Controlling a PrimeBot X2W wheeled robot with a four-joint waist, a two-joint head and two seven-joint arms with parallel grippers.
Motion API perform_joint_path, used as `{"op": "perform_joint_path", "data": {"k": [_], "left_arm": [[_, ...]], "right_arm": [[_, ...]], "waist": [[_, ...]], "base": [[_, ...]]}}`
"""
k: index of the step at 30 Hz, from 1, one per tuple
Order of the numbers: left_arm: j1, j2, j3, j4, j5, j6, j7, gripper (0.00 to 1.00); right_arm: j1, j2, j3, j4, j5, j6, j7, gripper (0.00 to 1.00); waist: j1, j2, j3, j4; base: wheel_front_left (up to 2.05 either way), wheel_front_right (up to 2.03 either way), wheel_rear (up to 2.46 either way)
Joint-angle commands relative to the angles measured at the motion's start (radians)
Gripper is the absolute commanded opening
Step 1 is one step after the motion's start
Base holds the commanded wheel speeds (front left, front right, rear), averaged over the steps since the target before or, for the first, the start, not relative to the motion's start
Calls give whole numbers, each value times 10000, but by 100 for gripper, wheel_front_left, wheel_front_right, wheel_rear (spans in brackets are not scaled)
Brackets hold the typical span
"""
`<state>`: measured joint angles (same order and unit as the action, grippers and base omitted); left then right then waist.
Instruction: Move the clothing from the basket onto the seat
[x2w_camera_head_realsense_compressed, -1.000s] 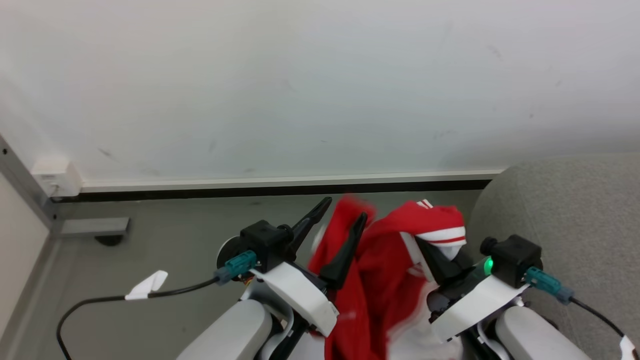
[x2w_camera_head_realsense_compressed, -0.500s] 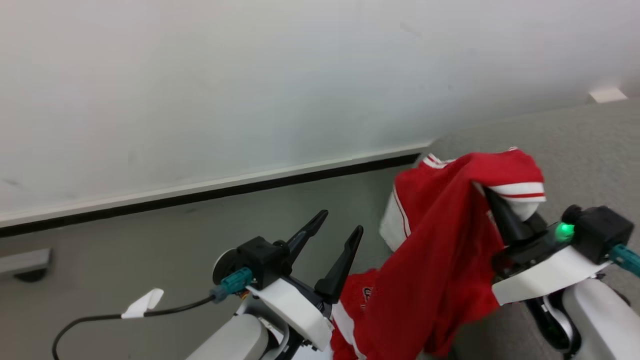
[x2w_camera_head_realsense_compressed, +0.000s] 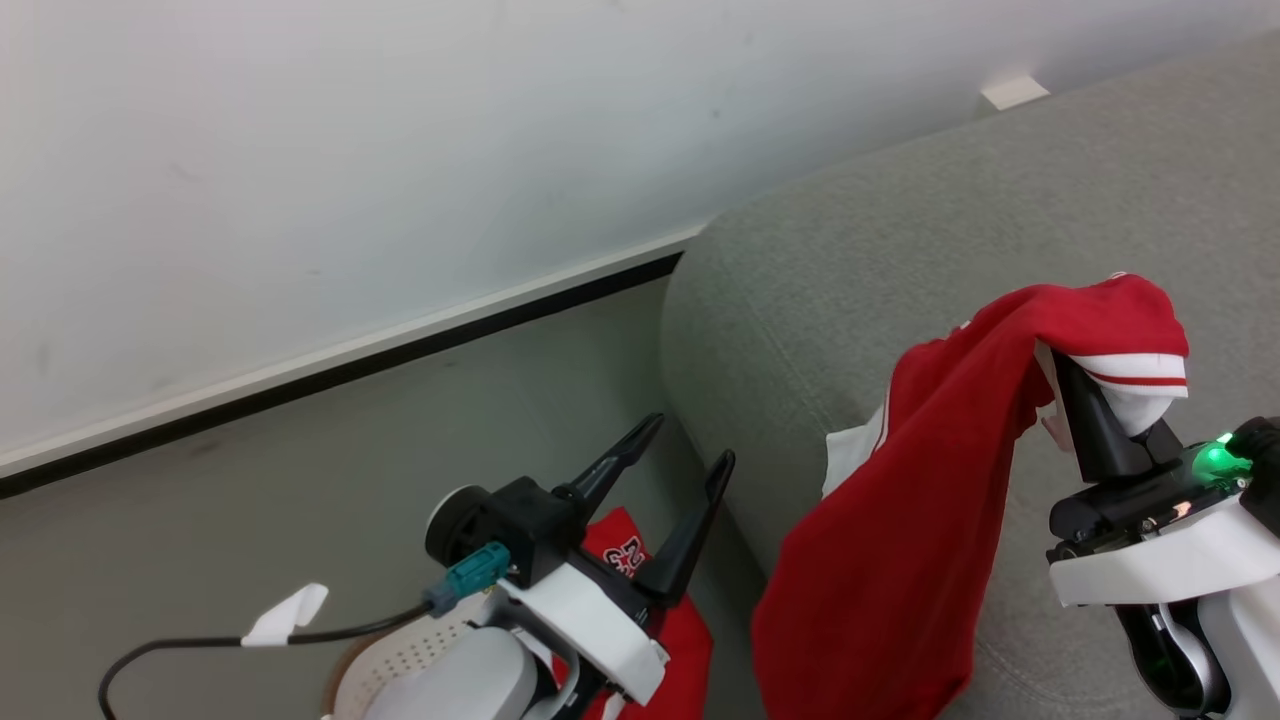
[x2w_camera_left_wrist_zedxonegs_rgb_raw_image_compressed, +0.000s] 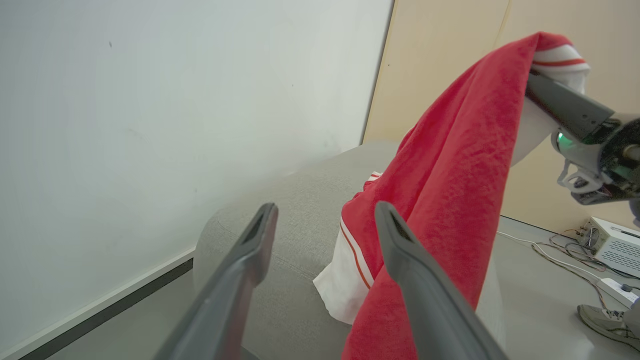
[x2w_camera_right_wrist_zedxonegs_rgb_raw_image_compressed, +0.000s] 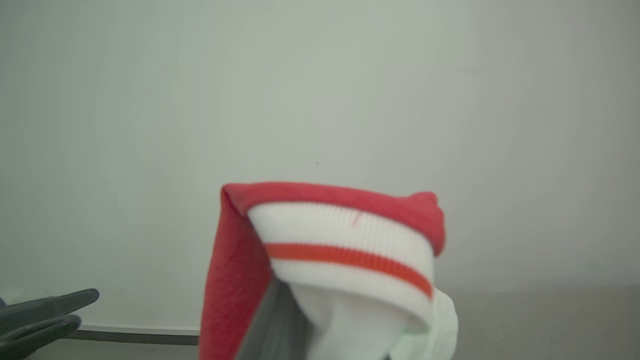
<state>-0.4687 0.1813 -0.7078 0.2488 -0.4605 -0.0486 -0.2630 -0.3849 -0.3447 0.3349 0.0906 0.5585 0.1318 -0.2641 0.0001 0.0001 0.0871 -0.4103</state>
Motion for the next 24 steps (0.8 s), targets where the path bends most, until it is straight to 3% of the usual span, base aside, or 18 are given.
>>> {"op": "perform_joint_path", "data": {"k": [1, 12, 18, 24], "left_arm": [[114, 18, 74, -45, 124, -39, -23, 100], [194, -136, 334, 39, 883, -400, -22, 100], [-76, -113, 326, 166, 1144, -545, -21, 100], [-497, -25, 218, 336, 1243, -638, -18, 100]], "right_arm": [[124, 55, -92, -121, 1, -22, -3, 0], [138, 45, -503, -451, 215, -22, -3, 0], [-985, -489, -349, -306, 413, -22, -3, 0], [-2988, -1303, -152, 455, 1307, -22, -3, 0]], "waist": [[-1, -1, 177, -316], [-1, -1, 505, -792], [-1, -1, 1001, -730], [-1, -1, 1819, -430]], "base": [[0, 0, 0], [0, 0, 0], [0, 0, 0], [0, 0, 0]]}}
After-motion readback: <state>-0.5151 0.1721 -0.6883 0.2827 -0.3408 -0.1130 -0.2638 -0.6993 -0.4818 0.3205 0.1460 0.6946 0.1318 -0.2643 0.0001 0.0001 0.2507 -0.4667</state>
